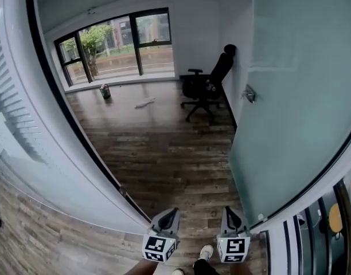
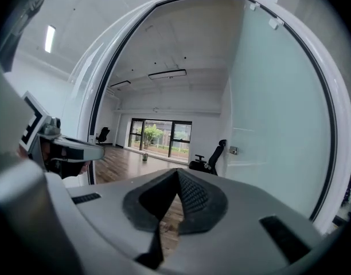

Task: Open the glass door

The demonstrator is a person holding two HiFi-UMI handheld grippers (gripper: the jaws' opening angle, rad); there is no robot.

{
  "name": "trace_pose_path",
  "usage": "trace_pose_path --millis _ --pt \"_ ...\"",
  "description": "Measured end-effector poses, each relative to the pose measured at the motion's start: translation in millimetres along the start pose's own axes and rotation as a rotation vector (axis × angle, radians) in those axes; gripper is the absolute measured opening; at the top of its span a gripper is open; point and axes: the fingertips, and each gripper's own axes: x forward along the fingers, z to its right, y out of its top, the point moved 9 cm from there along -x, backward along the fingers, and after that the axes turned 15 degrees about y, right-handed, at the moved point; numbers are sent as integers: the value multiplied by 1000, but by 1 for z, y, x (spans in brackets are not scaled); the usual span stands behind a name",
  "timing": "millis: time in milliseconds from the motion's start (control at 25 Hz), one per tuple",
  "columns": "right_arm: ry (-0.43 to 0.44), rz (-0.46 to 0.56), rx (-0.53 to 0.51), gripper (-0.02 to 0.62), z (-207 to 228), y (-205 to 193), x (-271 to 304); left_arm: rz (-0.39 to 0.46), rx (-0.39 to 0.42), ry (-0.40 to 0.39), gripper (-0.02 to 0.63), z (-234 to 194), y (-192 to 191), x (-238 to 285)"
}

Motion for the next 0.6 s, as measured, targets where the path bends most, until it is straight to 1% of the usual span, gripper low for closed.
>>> trace_pose_path --millis 200,440,600 --pt "-20 7 15 15 -47 -1 -40 -12 -11 5 3 -14 -8 -65" --pt "-23 -9 27 15 -89 6 -69 -25 -35 7 3 -26 -12 -121" --pt "-7 15 6 15 -103 14 -92 -19 -39 53 3 -24 -13 -146"
